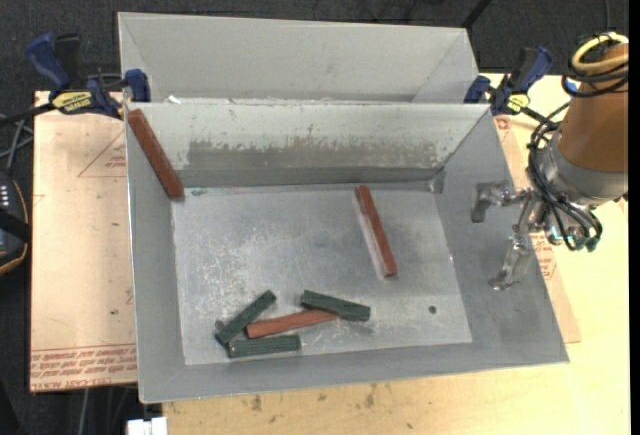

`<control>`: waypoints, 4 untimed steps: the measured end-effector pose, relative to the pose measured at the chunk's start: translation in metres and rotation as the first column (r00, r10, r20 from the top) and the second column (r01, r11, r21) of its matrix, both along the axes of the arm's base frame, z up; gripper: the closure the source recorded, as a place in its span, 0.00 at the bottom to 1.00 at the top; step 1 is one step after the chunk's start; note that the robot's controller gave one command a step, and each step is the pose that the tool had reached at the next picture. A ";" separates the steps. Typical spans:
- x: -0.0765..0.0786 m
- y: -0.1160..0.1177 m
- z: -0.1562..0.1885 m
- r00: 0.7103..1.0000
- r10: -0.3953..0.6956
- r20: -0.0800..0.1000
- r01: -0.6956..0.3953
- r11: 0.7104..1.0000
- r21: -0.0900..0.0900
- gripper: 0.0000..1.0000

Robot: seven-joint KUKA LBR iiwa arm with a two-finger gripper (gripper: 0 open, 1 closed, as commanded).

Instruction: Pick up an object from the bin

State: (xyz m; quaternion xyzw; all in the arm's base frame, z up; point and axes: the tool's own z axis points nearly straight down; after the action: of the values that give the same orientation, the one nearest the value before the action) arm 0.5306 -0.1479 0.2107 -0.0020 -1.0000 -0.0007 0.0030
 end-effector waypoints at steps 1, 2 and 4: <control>0.002 0.001 0.004 1.000 0.004 0.007 -0.004 1.000 -0.001 0.00; -0.016 0.005 -0.030 0.996 0.088 0.012 -0.088 0.996 -0.003 0.00; -0.037 0.065 -0.120 0.988 0.154 -0.002 -0.154 0.988 0.004 0.00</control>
Offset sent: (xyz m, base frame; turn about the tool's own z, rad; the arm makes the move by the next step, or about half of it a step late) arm -0.0479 0.0106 -0.0888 -0.2281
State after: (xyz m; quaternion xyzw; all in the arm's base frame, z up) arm 0.4935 -0.0826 0.0905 0.0755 -0.9971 -0.0023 0.0041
